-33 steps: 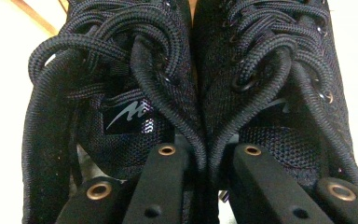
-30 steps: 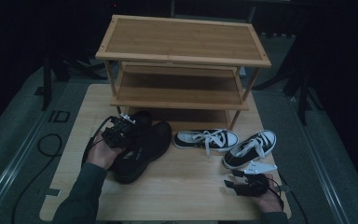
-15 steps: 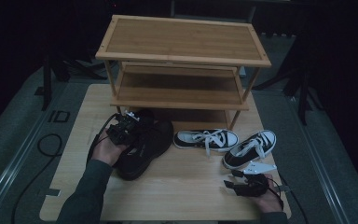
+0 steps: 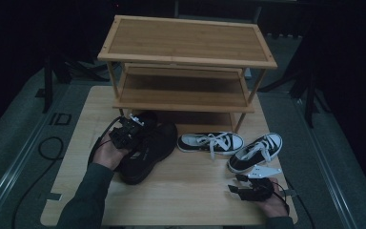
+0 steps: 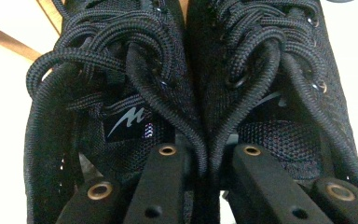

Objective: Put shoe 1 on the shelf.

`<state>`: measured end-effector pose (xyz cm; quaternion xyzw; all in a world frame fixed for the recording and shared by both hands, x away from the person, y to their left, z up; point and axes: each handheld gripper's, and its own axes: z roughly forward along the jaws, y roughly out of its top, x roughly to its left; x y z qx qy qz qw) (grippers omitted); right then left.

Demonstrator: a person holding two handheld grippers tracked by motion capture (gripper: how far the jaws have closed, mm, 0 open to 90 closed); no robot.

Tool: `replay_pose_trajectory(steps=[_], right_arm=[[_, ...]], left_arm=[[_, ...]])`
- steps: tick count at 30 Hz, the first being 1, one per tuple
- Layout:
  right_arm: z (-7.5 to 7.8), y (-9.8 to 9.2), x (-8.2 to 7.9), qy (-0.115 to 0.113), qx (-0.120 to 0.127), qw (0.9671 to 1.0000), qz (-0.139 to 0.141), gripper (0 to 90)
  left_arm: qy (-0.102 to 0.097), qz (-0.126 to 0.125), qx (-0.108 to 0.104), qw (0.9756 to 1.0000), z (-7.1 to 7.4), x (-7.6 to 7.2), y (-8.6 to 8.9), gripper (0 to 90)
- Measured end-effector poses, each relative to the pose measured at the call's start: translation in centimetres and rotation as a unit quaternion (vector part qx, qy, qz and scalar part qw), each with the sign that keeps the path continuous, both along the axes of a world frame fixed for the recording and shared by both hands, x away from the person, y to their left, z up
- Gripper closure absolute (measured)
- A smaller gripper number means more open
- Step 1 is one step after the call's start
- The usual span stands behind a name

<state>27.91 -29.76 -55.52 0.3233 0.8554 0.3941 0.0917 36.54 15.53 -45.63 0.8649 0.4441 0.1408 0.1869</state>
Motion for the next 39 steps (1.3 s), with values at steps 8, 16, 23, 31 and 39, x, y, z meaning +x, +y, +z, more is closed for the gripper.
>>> replay_pose_trajectory(steps=[8, 16, 23, 31, 39], right_arm=[[0.0, 0.0, 0.0, 0.0, 0.0, 1.0, 0.001, 40.9], [0.0, 0.0, 0.0, 0.0, 0.0, 1.0, 0.002, 41.0], [0.0, 0.0, 0.0, 0.0, 0.0, 1.0, 0.002, 41.0], [0.0, 0.1, 0.0, 0.0, 0.0, 1.0, 0.003, 41.0], [0.0, 0.0, 0.0, 0.0, 0.0, 1.0, 0.003, 41.0]], left_arm=[[-0.002, -0.035, 0.011, 0.9993, 0.2, -0.9, 0.1, 86.4], [-0.005, -0.039, 0.008, 0.9992, 0.4, -1.2, 0.4, 86.4], [-0.006, -0.025, 0.005, 0.9997, 0.4, -0.5, 0.1, 86.3], [-0.008, -0.017, 0.013, 0.9997, 0.3, 0.5, -0.5, 86.3], [-0.006, -0.015, 0.003, 0.9999, -0.1, 0.6, -0.8, 86.4]])
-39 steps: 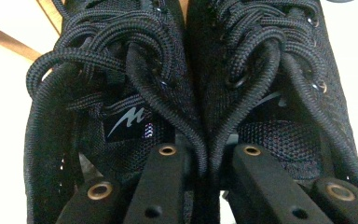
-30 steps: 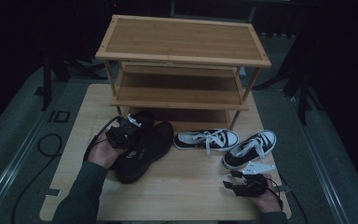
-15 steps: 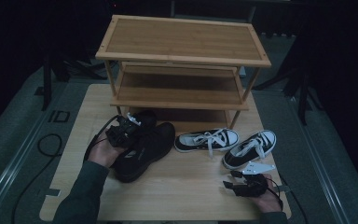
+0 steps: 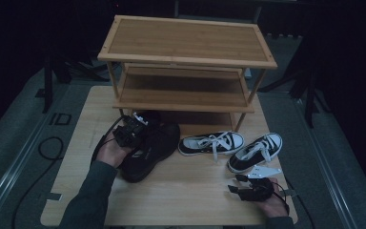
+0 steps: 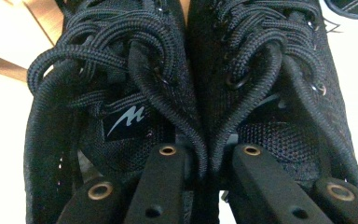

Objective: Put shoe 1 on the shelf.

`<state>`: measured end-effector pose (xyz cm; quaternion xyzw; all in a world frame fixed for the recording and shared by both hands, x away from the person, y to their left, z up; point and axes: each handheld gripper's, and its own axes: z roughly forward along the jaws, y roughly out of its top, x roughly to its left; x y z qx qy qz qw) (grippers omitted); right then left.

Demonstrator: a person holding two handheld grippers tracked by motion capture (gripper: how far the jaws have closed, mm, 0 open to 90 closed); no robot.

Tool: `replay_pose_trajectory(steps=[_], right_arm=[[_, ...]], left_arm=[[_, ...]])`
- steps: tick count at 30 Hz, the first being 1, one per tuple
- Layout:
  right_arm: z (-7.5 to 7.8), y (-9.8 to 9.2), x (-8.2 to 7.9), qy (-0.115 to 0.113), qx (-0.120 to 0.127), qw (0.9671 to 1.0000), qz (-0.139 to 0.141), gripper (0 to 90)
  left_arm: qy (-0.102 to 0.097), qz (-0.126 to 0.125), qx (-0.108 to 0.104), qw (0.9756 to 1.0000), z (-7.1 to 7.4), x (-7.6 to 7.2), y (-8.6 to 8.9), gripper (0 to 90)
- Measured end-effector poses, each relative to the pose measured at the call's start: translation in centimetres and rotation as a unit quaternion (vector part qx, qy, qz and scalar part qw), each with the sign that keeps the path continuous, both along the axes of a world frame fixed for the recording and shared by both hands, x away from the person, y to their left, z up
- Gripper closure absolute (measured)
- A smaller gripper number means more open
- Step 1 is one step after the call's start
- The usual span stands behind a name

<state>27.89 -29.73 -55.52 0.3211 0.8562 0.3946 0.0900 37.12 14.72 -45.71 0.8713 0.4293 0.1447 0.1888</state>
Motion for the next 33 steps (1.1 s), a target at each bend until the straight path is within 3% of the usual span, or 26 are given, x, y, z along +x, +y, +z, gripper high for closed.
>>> replay_pose_trajectory(steps=[7, 13, 16, 21, 28, 33], right_arm=[[0.0, 0.1, 0.0, 0.001, -0.001, 1.0, 0.001, 41.0], [-0.1, 0.2, 0.0, 0.003, -0.003, 1.0, 0.003, 41.0], [-0.1, 0.1, 0.0, 0.002, -0.003, 1.0, 0.002, 41.0], [0.0, 0.0, 0.0, 0.0, 0.0, 1.0, 0.0, 41.0], [0.0, 0.0, 0.0, 0.0, 0.0, 1.0, 0.001, 41.0], [0.0, 0.0, 0.0, 0.0, 0.0, 1.0, 0.0, 41.0]], left_arm=[[0.001, -0.015, -0.015, 0.9998, -0.1, -0.5, 0.3, 86.5], [0.012, -0.046, -0.022, 0.9986, 0.0, -1.0, 0.3, 86.4], [0.01, -0.038, -0.023, 0.999, 0.1, -0.9, 0.3, 86.3], [0.004, -0.018, -0.043, 0.9989, 0.3, -0.5, 0.4, 86.3], [-0.003, -0.006, -0.019, 0.9998, 0.3, 0.2, -0.6, 86.1], [-0.004, 0.006, -0.02, 0.9998, 0.2, 0.7, -0.7, 86.0]])
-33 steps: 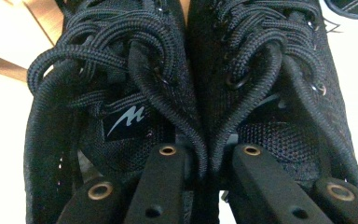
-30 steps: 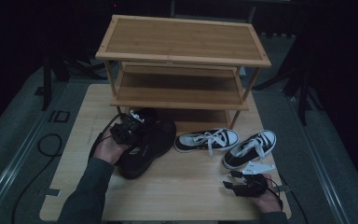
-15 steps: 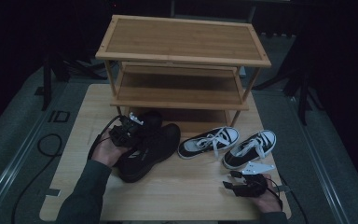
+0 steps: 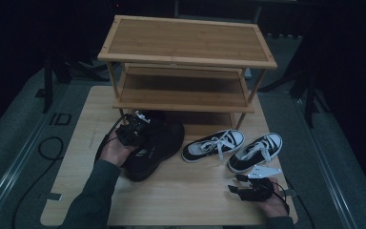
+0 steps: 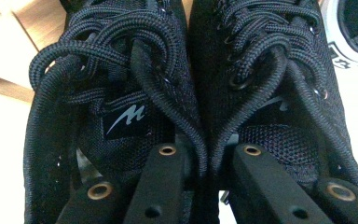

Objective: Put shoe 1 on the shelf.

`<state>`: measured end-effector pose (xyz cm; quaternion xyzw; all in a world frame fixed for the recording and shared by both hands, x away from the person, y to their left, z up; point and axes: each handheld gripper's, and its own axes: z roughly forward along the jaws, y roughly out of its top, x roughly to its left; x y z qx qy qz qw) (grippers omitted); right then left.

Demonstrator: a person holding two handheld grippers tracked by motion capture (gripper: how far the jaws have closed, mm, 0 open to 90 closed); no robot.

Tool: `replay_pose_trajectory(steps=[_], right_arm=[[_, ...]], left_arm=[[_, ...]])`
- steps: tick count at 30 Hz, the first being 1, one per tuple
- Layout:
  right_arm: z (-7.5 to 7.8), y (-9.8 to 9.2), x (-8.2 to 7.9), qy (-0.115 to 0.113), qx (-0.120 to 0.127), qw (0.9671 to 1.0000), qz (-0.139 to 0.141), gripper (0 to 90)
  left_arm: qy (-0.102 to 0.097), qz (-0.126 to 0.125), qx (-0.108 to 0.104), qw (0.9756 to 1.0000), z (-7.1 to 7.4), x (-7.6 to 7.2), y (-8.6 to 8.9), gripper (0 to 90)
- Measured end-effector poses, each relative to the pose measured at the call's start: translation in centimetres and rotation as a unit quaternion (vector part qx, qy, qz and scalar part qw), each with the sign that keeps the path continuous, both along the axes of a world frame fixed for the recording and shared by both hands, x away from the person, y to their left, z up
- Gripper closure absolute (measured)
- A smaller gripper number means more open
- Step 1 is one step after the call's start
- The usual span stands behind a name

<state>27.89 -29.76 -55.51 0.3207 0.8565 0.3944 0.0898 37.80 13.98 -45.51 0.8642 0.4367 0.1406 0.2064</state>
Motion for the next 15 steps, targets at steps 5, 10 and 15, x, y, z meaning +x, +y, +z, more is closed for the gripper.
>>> replay_pose_trajectory(steps=[5, 10, 15], right_arm=[[0.0, 0.0, 0.0, 0.001, 0.0, 1.0, 0.0, 41.0], [0.0, 0.0, 0.0, 0.001, 0.0, 1.0, 0.0, 41.0], [0.0, 0.0, 0.0, 0.001, 0.0, 1.0, 0.0, 41.0]], left_arm=[[-0.008, 0.012, 0.003, 0.9999, -0.1, 0.7, -0.3, 85.8], [-0.008, 0.027, 0.0, 0.9996, -0.4, 1.5, -0.5, 85.6], [-0.011, 0.043, 0.001, 0.999, -0.7, 2.0, -1.2, 85.4]])
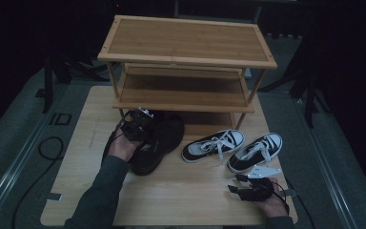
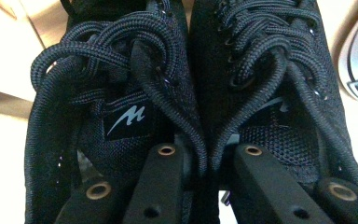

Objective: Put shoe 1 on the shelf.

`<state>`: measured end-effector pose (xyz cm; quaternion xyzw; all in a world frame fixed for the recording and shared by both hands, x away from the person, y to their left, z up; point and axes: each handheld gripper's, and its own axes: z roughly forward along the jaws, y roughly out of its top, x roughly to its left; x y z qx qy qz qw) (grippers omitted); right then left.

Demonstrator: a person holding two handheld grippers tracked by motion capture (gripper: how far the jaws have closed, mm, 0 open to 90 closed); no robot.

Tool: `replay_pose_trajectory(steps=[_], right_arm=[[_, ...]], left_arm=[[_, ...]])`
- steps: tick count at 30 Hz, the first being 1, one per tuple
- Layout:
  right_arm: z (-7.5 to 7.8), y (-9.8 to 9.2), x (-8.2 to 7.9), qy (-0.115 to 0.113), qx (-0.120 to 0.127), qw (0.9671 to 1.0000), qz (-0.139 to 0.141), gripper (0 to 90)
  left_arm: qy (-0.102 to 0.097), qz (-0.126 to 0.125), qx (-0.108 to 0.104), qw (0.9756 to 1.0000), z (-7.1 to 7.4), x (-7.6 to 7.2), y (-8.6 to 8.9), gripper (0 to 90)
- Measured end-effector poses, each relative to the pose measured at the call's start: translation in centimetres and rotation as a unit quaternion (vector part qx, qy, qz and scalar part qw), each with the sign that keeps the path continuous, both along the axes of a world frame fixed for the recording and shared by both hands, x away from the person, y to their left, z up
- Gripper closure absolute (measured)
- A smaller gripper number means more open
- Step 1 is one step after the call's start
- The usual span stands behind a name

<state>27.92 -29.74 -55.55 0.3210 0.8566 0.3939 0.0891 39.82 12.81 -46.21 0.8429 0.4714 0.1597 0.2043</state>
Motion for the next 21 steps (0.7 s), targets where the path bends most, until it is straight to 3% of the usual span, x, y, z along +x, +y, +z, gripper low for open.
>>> replay_pose_trajectory(steps=[12, 17, 21], right_arm=[[0.0, 0.0, 0.0, 0.0, 0.0, 1.0, 0.0, 41.0], [0.0, 0.0, 0.0, 0.0, 0.0, 1.0, 0.001, 41.0], [0.0, 0.0, 0.0, 0.0, -0.001, 1.0, 0.001, 41.0]], left_arm=[[-0.019, 0.034, 0.008, 0.9992, -0.2, 0.9, -2.0, 84.4], [-0.028, 0.064, -0.009, 0.9975, -0.4, 1.0, -2.7, 83.7], [-0.024, 0.089, -0.007, 0.9957, -0.3, 1.1, -3.5, 83.1]])
